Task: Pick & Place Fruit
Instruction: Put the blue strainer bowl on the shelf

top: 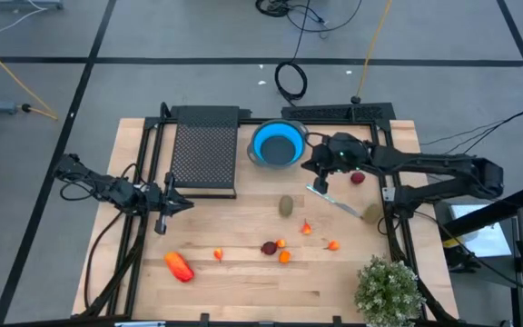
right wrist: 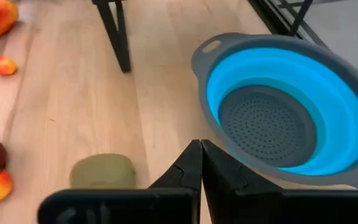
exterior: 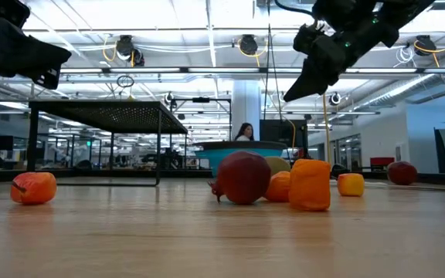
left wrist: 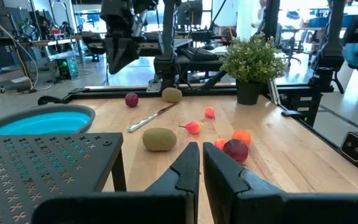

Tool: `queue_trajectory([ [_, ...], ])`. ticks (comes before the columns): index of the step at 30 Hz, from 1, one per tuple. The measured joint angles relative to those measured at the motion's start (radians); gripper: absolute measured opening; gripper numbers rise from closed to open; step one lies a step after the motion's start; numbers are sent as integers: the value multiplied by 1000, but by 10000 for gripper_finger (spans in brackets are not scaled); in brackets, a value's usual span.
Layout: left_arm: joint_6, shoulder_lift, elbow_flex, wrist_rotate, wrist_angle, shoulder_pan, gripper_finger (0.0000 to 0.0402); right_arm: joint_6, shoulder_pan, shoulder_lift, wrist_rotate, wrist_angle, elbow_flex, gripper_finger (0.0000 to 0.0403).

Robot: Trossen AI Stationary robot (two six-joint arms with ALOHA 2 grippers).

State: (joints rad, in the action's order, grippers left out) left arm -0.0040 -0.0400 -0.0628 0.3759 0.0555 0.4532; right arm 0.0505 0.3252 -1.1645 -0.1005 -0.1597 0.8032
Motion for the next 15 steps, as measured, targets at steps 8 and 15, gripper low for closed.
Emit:
queue_trajectory([
  [8,0,0,0,0,0,0,21,91,12,11,-1,26,1,0],
  [15,0,0,0,0,0,0,21,133,18,9,31,80,1,0],
])
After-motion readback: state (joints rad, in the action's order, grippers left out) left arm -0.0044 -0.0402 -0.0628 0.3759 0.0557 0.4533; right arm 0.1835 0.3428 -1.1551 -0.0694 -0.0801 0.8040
